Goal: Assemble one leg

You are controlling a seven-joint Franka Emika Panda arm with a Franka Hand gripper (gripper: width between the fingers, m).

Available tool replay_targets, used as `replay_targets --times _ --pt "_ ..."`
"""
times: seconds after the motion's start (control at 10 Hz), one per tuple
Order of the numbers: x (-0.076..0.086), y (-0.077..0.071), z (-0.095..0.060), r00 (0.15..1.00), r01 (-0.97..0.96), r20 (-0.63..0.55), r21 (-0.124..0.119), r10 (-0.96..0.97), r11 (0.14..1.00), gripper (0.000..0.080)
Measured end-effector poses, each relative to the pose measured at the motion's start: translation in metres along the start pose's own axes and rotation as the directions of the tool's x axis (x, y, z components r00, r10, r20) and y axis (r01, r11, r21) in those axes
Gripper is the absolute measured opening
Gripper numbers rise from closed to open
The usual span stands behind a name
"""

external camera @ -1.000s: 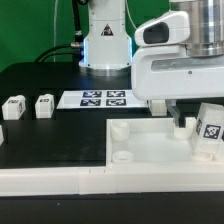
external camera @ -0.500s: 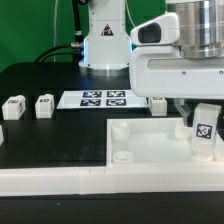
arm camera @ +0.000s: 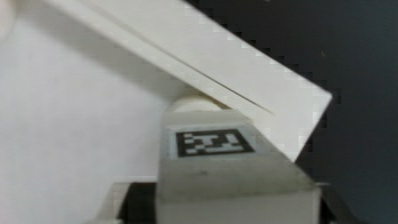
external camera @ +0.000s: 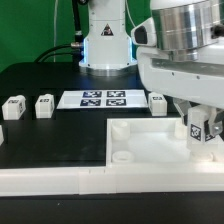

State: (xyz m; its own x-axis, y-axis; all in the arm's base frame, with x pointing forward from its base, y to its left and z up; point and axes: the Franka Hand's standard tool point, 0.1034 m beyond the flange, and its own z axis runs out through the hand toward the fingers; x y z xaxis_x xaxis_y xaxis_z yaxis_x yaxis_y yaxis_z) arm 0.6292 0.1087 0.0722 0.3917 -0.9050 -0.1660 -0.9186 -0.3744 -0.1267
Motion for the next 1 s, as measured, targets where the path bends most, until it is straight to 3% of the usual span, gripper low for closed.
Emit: replay_targets --times 0.3,0.5,0.7,0.9,1.0 --pt "-0.005 -0.001 0.001 0.93 -0.365 0.042 0.008 0.364 0.931 0.03" --pt "-0.007 -0.003 0.002 0.895 -0.444 0.047 0.008 0.443 0.896 0.03" --pt "-0.007 -0.002 0.002 0.92 -0.389 0.046 0.009 0.389 0.921 0.0299" --pt "-0.015 -0.006 0.003 0.969 -0.245 0.037 0.024 0.244 0.969 0.0579" --pt "-0.021 -0.007 0.003 0.992 -0.122 0.027 0.016 0.122 0.992 0.0579"
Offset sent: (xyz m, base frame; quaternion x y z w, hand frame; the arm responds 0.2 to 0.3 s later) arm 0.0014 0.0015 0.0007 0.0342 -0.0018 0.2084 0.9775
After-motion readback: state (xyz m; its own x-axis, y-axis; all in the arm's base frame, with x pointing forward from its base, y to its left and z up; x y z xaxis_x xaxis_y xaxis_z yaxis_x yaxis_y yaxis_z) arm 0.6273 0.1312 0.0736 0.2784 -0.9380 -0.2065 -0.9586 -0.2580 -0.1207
